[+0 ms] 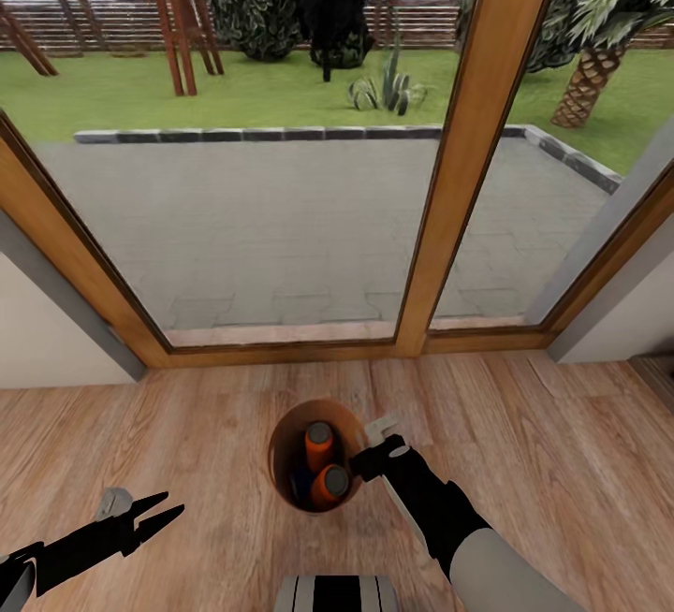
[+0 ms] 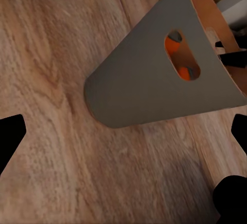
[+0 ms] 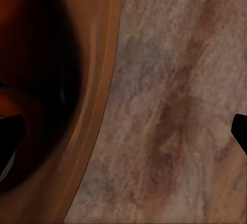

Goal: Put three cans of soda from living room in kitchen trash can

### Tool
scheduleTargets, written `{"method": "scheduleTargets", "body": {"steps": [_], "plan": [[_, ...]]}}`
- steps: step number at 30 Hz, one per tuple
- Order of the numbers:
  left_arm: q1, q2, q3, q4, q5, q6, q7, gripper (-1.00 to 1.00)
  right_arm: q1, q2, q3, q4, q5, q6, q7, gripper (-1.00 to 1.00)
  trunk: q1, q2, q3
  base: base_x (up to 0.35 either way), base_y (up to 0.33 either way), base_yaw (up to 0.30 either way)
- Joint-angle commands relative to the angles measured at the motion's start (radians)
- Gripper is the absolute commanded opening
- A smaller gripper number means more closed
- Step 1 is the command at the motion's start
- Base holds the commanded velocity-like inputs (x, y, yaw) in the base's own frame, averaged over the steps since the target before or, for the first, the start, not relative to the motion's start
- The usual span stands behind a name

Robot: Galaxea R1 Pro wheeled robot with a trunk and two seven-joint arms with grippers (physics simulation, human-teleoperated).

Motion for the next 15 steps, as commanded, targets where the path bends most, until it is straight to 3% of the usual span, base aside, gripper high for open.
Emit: {"method": "scheduleTargets", "body": {"steps": [1,9,15], "plan": [[0.0,0.0,0.0,0.0,0.0,0.0,0.0,1.0,0.0,-0.001,-0.001,0.03,0.014,0.001,0.0,1.0,0.007,0.0,0.0,0.0,0.0,0.0],[0.0,0.0,0.0,0.0,0.0,0.0,0.0,1.0,0.0,-0.001,-0.001,0.03,0.014,0.001,0.0,1.0,0.004,0.002,0.023,0.0,0.0,0.0],[0.0,0.0,0.0,0.0,0.001,0.0,0.0,1.0,0.0,-0.001,-0.001,0.03,0.013,0.001,0.001,1.0,0.004,0.002,0.023,0.0,0.0,0.0]]}}
